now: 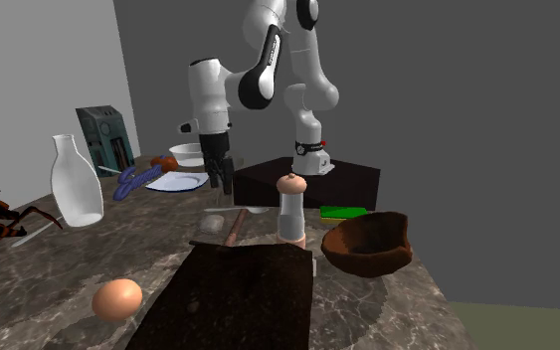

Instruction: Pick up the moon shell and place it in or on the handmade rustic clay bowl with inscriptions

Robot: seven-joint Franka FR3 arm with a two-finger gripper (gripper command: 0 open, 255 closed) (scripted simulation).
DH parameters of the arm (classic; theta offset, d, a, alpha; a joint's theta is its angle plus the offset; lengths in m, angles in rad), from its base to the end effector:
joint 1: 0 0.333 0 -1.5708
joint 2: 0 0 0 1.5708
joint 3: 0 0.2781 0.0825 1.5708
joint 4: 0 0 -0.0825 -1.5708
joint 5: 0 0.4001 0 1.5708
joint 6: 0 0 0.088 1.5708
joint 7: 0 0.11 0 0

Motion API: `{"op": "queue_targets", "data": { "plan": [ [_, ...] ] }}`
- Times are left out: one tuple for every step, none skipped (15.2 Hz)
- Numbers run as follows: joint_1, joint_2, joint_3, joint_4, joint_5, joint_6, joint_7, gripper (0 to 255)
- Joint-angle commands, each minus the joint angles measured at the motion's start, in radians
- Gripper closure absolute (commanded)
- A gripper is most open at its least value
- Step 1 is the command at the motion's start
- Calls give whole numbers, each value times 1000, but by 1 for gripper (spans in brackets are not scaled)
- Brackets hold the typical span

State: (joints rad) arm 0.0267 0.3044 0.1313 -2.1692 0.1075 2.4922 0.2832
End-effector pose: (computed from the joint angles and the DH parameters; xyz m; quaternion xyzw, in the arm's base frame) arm 0.5578 0.0902 0.2037 -0.9927 0.1079 0.0019 0.0534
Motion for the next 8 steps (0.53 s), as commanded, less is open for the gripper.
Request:
{"op": "queue_targets", "data": {
  "plan": [
    [10,77,-2,65,-7,22,17,0],
    [14,116,-4,97,-10,33,21,0],
    [18,155,-6,130,-13,42,26,0],
    [21,177,-7,151,-14,47,28,0],
    [22,189,-8,153,-14,57,28,0],
    [24,200,-8,154,-15,66,29,0],
    [25,211,-9,156,-16,76,29,0],
    [26,223,-9,159,-16,85,29,0]
  ]
}}
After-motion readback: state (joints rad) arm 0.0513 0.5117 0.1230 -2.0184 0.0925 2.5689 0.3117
